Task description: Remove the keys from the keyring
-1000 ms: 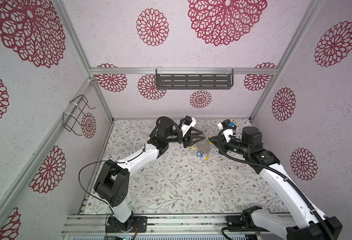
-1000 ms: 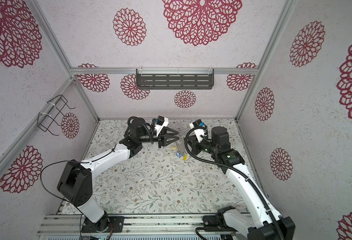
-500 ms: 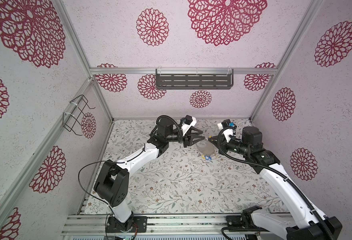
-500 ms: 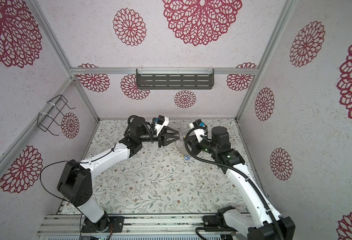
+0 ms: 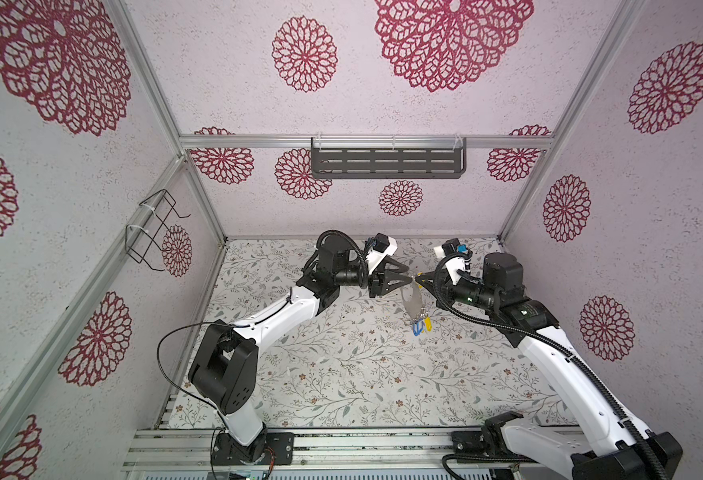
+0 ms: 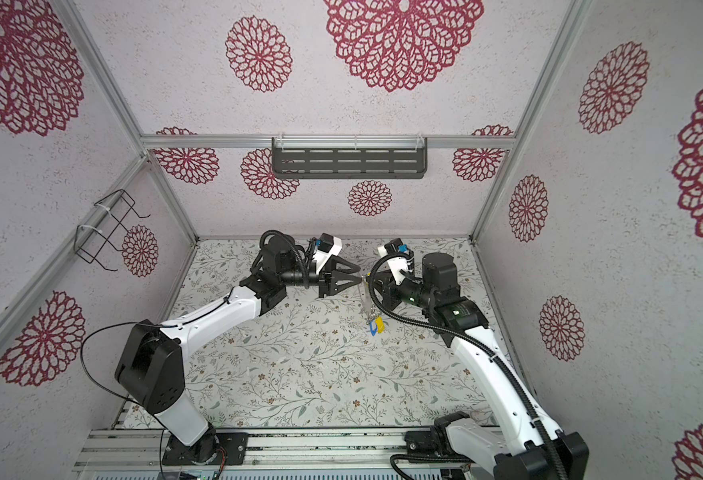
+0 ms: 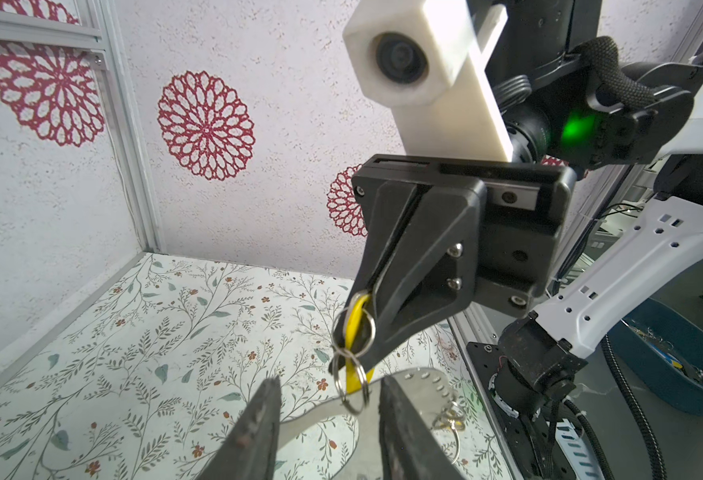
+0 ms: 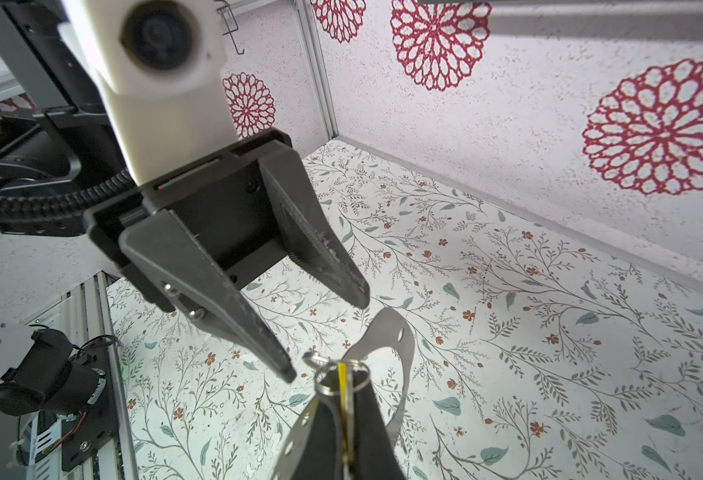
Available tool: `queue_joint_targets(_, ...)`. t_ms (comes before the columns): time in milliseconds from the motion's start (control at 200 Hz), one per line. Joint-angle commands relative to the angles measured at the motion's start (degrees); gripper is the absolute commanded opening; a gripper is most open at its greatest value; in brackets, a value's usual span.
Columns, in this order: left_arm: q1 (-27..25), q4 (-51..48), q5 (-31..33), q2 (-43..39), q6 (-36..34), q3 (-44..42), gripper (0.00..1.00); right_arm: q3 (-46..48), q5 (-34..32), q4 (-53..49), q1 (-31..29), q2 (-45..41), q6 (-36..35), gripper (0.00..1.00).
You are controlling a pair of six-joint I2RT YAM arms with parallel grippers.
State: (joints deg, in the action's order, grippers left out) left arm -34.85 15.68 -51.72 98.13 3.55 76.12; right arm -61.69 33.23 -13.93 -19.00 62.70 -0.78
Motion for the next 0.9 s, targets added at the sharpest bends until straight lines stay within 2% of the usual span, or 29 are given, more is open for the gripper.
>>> queue_joint_targets(0, -0.83, -2.12, -0.35, 0.93, -2.32, 2.46, 0.39, -2.91, 1.55, 3.43, 0.39, -0.30, 1.08, 0.00)
queue_joint_targets(225, -1.01, -4.57, -0.66, 1.81, -3.27, 4.56, 0.14, -2.82, 1.04, 3.06, 0.32, -0.73, 0.87, 0.00)
queue_joint_targets(325, -0.96, -5.64, -0.24, 1.44, -3.84, 4.28, 0.15, -2.65, 0.53, 3.12, 0.38, -1.26, 0.91, 0.00)
queue_joint_targets(425, -0.97, -6.55, 0.55, 1.01, -4.55, 3.88, 0.28, -2.97, -0.07, 2.92, 0.50, -1.08, 1.22, 0.00)
queue_joint_targets(495, -1.01, -6.79, 0.78, 0.69, -4.80, 3.47, 0.30, -3.36, -0.24, 2.45, 0.47, -0.71, 1.22, 0.00)
queue_joint_targets(766, -1.00, -7.81, 0.48, 1.45, -4.99, 4.28, 0.12, -4.18, -0.01, 2.12, 0.55, -0.54, 1.66, 0.00)
queue_joint_targets(831, -0.93, -7.91, 0.31, 1.44, -5.18, 4.43, 0.00, -4.13, -0.12, 1.84, 0.55, -0.63, 1.61, 0.00)
queue_joint_targets(896, -0.92, -8.19, 0.31, 1.32, -5.14, 4.56, 0.00, -3.81, -0.62, 1.63, 0.55, -0.82, 1.50, 0.00)
